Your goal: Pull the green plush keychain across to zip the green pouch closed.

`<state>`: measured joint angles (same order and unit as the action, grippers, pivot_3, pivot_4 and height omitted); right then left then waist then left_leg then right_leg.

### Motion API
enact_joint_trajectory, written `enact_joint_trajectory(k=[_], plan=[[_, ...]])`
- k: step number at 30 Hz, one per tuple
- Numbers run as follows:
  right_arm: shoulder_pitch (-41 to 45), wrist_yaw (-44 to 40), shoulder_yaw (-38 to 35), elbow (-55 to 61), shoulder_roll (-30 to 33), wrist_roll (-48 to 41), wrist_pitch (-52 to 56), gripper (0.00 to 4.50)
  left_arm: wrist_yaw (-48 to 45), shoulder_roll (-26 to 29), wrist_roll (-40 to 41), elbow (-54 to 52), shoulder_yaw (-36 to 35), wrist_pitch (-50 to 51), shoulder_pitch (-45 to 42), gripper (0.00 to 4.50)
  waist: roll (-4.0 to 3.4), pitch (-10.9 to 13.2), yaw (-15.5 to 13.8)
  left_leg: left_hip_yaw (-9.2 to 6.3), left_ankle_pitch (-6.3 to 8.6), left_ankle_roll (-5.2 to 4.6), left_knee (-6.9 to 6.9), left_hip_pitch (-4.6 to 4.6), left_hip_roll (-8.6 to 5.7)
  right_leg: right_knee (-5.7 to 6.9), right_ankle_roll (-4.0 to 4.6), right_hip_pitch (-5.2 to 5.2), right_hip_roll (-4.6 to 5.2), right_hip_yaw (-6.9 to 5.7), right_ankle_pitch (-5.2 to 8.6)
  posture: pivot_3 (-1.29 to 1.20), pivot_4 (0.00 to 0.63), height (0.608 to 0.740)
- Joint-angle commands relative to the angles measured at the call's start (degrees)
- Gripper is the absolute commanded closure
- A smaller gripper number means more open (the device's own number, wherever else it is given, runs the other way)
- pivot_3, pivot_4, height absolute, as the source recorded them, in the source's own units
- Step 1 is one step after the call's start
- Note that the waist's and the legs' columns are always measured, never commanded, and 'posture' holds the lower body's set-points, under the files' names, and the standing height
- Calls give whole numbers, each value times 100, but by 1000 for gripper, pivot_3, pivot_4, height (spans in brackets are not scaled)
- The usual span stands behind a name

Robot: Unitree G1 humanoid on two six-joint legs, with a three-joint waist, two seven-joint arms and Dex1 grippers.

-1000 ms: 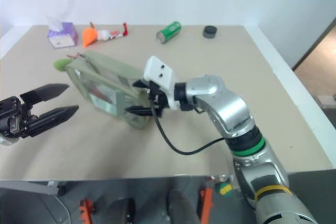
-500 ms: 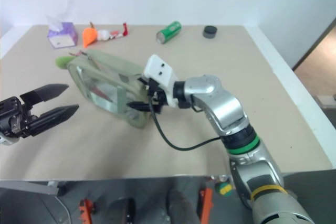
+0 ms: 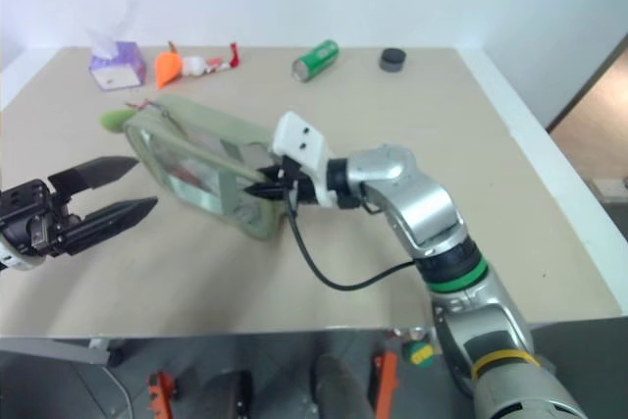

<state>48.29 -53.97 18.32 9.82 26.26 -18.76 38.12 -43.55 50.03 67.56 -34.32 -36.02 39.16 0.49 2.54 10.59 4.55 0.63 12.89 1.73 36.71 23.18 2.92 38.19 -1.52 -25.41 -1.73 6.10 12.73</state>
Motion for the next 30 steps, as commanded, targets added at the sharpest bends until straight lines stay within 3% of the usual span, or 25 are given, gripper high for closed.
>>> enact_joint_trajectory(k=[1, 7, 15, 22, 26, 30], plan=[[-2, -128, -65, 206, 148, 78, -208, 4481, 3, 74, 33, -108, -52, -85, -68, 359, 0, 0, -1, 0, 0, 0, 0, 0, 0, 0, 0, 0, 0, 0, 0, 0, 150, 740], [68, -909, -270, -411, 913, 353, -1264, 4481, 14, 58, 5, -57, 33, -89, -134, 359, 0, 0, -28, -1, 0, 0, 2, 1, -6, -2, -5, 5, 7, -1, 3, 0, 150, 740], [482, -2861, -523, -1910, 2013, 339, -2864, 4481, 49, -12, 5, -35, 78, -110, -109, 359, -3, 2, -38, 3, 0, 0, 8, 0, -19, -3, -15, 10, 20, 5, 5, 0, 150, 740], [807, -3293, -343, -2756, 1767, 659, -3503, 4481, 66, -14, -7, -41, 85, -124, -108, 359, -9, 5, -9, 0, 0, -1, 5, -10, -12, 3, -5, 9, 8, 3, 1, 0, 150, 740], [757, -2932, -410, -2738, 1381, 681, -3302, 4481, 109, -24, 33, -115, 31, -116, -49, 359, -9, 5, 62, 5, 0, -1, 5, -17, -3, 5, 1, 10, 0, 6, -3, 0, 150, 740], [714, -2901, -420, -2714, 1358, 817, -3031, 3126, 138, 11, 74, -126, -16, -101, -34, 359, -10, 6, 107, 7, -2, 2, 6, -32, 5, 24, 13, 10, -12, 9, -7, 0, 150, 740]])
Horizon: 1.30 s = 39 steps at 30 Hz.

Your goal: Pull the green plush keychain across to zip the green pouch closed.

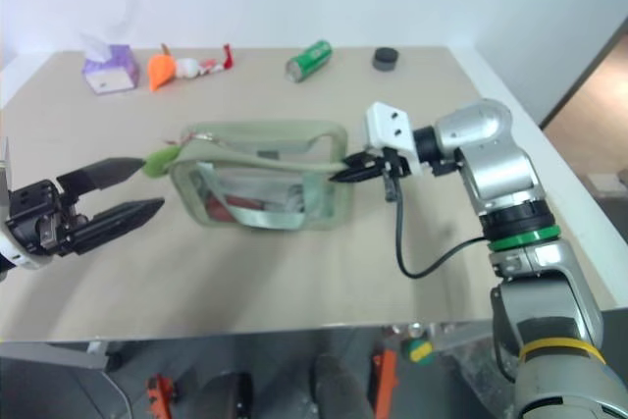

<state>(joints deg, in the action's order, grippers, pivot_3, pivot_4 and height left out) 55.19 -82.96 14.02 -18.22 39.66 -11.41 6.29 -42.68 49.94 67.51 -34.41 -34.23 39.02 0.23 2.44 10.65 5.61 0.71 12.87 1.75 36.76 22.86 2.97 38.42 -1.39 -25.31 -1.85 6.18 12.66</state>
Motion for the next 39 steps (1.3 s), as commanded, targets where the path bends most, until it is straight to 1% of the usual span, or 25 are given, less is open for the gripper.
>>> enact_joint_trajectory(k=[1, 2, 3, 4, 5, 9, 14, 17, 24, 30, 39], plan=[[14, 80, -8, 76, 32, 165, 133, 2869, 58, 31, 85, -111, -194, -84, -19, 359, -2, 1, -3, -2, -2, 1, 0, 0, 0, 5, 2, 0, -1, 0, 1, 0, 150, 740], [21, 94, -45, 58, 93, 191, 240, 2594, 69, 39, 91, -109, -186, -79, -29, 359, -4, 3, -5, -5, -3, 1, 0, 0, -2, 11, 3, -1, -1, -1, 3, 0, 150, 740], [30, 105, -73, 42, 132, 207, 318, 2146, 77, 44, 95, -107, -179, -76, -36, 359, -5, 3, -6, -6, -4, 2, 1, 0, -3, 13, 4, -1, -1, -1, 5, 0, 150, 740], [24, 107, -151, 62, 172, 164, 378, 1887, 84, 48, 101, -107, -172, -70, -40, 359, -5, 3, -7, -5, -4, 3, 1, 0, -4, 13, 4, -1, 0, 0, 5, 0, 150, 740], [40, 91, -249, 92, 204, 58, 553, 1474, 87, 54, 107, -104, -161, -65, -46, 359, -5, 3, -8, -5, -4, 3, 2, 0, -4, 13, 3, -1, 0, 1, 5, 0, 150, 740], [26, -86, -722, 366, 430, -534, 1264, 1474, 68, 89, 114, -28, -135, -53, -83, 359, -6, 4, -10, -2, -4, 3, 1, 2, -10, 13, -4, -1, 6, 5, 11, 0, 150, 740], [-58, -72, -1348, 777, 598, -1371, 2312, 1474, 16, 111, 78, 141, -72, -45, -177, 359, -9, 6, -9, -5, -3, 2, -3, 3, -12, 13, -5, -2, 6, 5, 17, 0, 150, 740], [-311, 7, -1472, 1004, 731, -1495, 2553, 1474, -7, 105, 33, 209, 45, -36, -272, 359, -8, 5, -16, -10, -3, 2, -3, 2, -12, 16, -4, 0, 5, 0, 18, 0, 150, 740], [-1016, 184, -1365, 1538, 1144, -1283, 2495, 1474, -97, 147, -1, 341, 151, 9, -429, 359, -9, 6, -15, -5, -3, 2, 0, 3, -19, 15, -11, 0, 11, 6, 19, 0, 150, 740], [-1190, 538, -1081, 1728, 887, -1020, 2266, 1474, -140, 170, -36, 407, 308, 29, -579, 359, -10, 6, -3, -4, -3, 2, 0, 1, -17, 18, -11, -1, 8, 8, 18, 0, 150, 740], [-1023, 560, -865, 1624, 545, -984, 2144, 1474, -121, 207, 136, 155, 460, 156, -719, 359, -10, 6, -7, -6, -3, 3, 0, 3, -20, 19, -15, -1, 11, 9, 20, 0, 150, 740]])
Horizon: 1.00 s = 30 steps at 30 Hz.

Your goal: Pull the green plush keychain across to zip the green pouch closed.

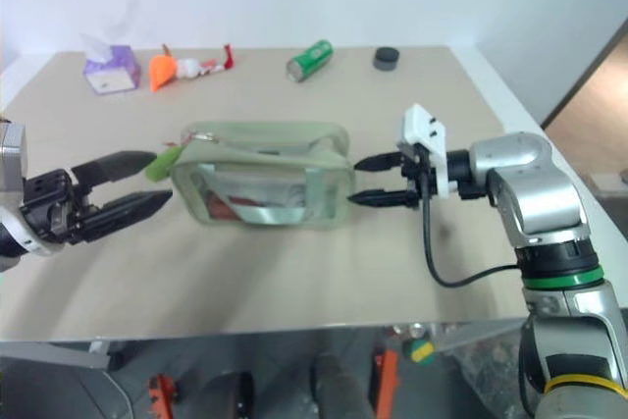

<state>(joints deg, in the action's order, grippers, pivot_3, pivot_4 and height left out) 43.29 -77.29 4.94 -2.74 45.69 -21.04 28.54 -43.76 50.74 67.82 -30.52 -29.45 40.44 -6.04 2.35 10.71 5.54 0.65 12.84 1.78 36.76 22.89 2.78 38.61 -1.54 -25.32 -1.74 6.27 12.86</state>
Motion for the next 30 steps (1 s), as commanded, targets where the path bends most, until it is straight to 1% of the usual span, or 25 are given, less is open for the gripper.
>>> enact_joint_trajectory(k=[1, 5, 6, 11, 13, 14, 17, 20, 21, 23, 24, 30], plan=[[185, -10, 62, 72, -100, -15, -84, 1474, -6, 120, 97, -242, -5, 18, -98, 359, 0, 0, 0, -1, 0, 0, 0, 0, 0, 0, 0, 0, 0, -1, 0, 0, 150, 740], [223, -34, 131, 55, -200, -25, -107, 1474, 33, 75, 85, -239, 19, 8, -104, 359, 0, 0, 0, -2, 0, 0, 0, -1, 0, 1, 1, 0, 0, -2, 0, 0, 150, 740], [224, -35, 134, 52, -210, -23, -112, 2017, 41, 68, 80, -241, 25, 5, -104, 359, 0, 0, 0, -2, 0, 0, 0, 0, 0, 1, 1, 0, 0, -2, 0, 0, 150, 740], [232, 26, 142, -31, -287, -26, -58, 3622, 114, 18, 65, -238, 21, -12, -57, 359, 0, 0, 0, -2, 0, 0, 0, 0, 0, 1, 1, 0, -1, -1, 0, 0, 150, 740], [210, -47, 149, -2, -282, -35, -132, 4408, 146, -9, 55, -216, -3, -22, -26, 359, 0, 0, 0, -3, 0, 0, 0, -1, 1, 1, 1, 0, -2, -2, 0, 0, 150, 740], [205, -56, 150, 10, -290, -38, -144, 4487, 184, -51, 50, -161, -44, -44, -14, 359, 0, 0, 0, -3, 0, 0, 0, -1, 1, 3, 1, 0, -1, -2, 0, 0, 150, 740], [191, -48, 154, 22, -323, -40, -174, 4487, 474, -243, 42, 247, -235, -131, -105, 359, 0, 0, 0, -2, 0, 0, 0, -1, 1, 3, 1, 0, -1, -1, 0, 0, 150, 740], [175, -29, 175, 24, -341, -8, -215, 4487, 900, -264, -270, 835, -219, -13, -197, 359, 0, 0, 1, -4, 0, 0, 2, -3, 1, 9, 2, 0, -3, -3, 0, 0, 150, 740], [175, -22, 181, 22, -349, 1, -221, 4487, 984, -231, -516, 1030, -130, -9, -184, 359, 0, 0, 1, -5, 0, 0, 2, -4, 1, 10, 2, 0, -4, -3, 0, 0, 150, 740], [173, -14, 188, 19, -360, 17, -230, 4487, 1009, -206, -940, 1235, 17, -116, -137, 359, 0, 0, 6, -5, 0, 0, 2, -6, 1, 12, 3, 0, -5, -2, 0, 0, 150, 740], [171, 4, 198, 17, -363, 42, -231, 4487, 1006, -232, -1030, 1299, 52, -109, -110, 359, 0, 0, 6, -4, 0, 0, 2, -7, 1, 12, 3, 0, -5, -1, 0, 0, 150, 740], [136, 71, 209, 64, -393, 101, -213, 4487, 630, -419, -1119, 1175, 124, -84, 110, 359, 1, 0, 6, -1, 0, 0, 0, -4, 1, 11, 3, -1, -2, 0, 3, 0, 150, 740]])
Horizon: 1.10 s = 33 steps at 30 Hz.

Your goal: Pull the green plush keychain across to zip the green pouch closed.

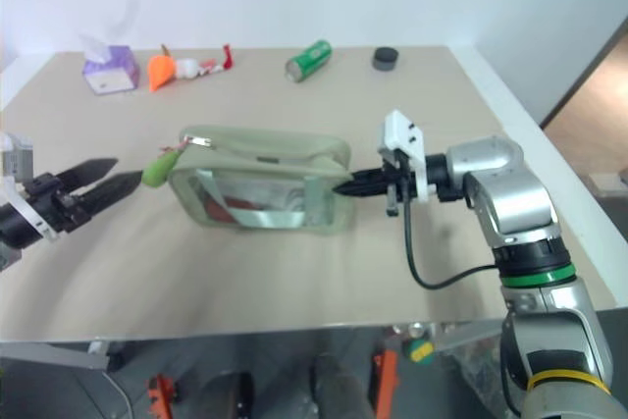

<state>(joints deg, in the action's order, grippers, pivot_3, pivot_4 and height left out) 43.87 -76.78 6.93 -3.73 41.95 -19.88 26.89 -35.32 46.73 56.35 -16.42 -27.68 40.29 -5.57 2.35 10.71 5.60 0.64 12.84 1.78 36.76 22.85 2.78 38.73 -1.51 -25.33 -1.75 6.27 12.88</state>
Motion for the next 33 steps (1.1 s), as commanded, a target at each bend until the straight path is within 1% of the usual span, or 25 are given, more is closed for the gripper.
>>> enact_joint_trajectory(k=[1, 5, 9, 17, 23, 25, 27, 29, 33], plan=[[76, 20, 8, 166, -19, -13, -45, 4487, -257, -26, 49, -270, -61, -43, 78, 359, 0, 0, 0, -1, 0, 0, 0, 0, 0, 0, 0, 0, -1, -1, 0, 0, 150, 740], [38, 24, 12, 181, 5, 10, -62, 4487, -602, -2, 469, -706, -193, 58, 159, 359, 0, 0, 0, -4, 0, 0, 1, 0, 1, 4, 1, 0, -1, -4, 0, 0, 150, 740], [11, 24, 23, 206, 0, 26, -66, 4487, -606, 43, 581, -677, -264, 102, 46, 359, 0, 0, 0, -2, 0, 0, 2, -3, 1, 6, 1, 1, -1, -1, -1, 0, 150, 740], [-1, 31, 18, 213, -1, 31, -67, 4487, -672, 52, 541, -636, -252, 79, 7, 359, 0, 0, 0, -2, 0, 0, 2, -4, 1, 8, 2, 1, -2, -2, 0, 0, 150, 740], [14, 40, 7, 181, -2, 45, -91, 4487, -690, 8, 330, -486, -21, 30, -128, 359, 0, 0, 0, -2, 0, 0, 3, -4, 0, 8, 2, 1, -2, -2, 0, 0, 150, 740], [15, 45, 7, 180, -4, 49, -99, 4487, -620, -4, 126, -352, 129, 9, -255, 359, 0, 0, -1, -3, 0, 0, 3, -4, 0, 8, 2, 1, -2, -2, 0, 0, 150, 740], [16, 51, 4, 178, -8, 52, -102, 4500, -587, -50, -30, -232, 245, -15, -368, 892, 0, 0, 0, -2, 0, 0, 3, -4, 0, 8, 2, 1, -2, -1, 0, 0, 150, 740], [14, 61, 2, 181, -12, 57, -100, 4500, -634, -112, -17, -214, 292, -9, -449, 1474, 0, 0, 0, -2, 0, 0, 3, -5, 0, 9, 2, 1, -3, -1, 0, 0, 150, 740], [9, 78, -7, 187, -13, 57, -90, 4500, -701, -153, -38, -238, 330, 0, -497, 2828, 1, 0, 0, -3, 0, 0, 2, -4, 0, 9, 2, 1, -2, -2, 0, 0, 150, 740]])
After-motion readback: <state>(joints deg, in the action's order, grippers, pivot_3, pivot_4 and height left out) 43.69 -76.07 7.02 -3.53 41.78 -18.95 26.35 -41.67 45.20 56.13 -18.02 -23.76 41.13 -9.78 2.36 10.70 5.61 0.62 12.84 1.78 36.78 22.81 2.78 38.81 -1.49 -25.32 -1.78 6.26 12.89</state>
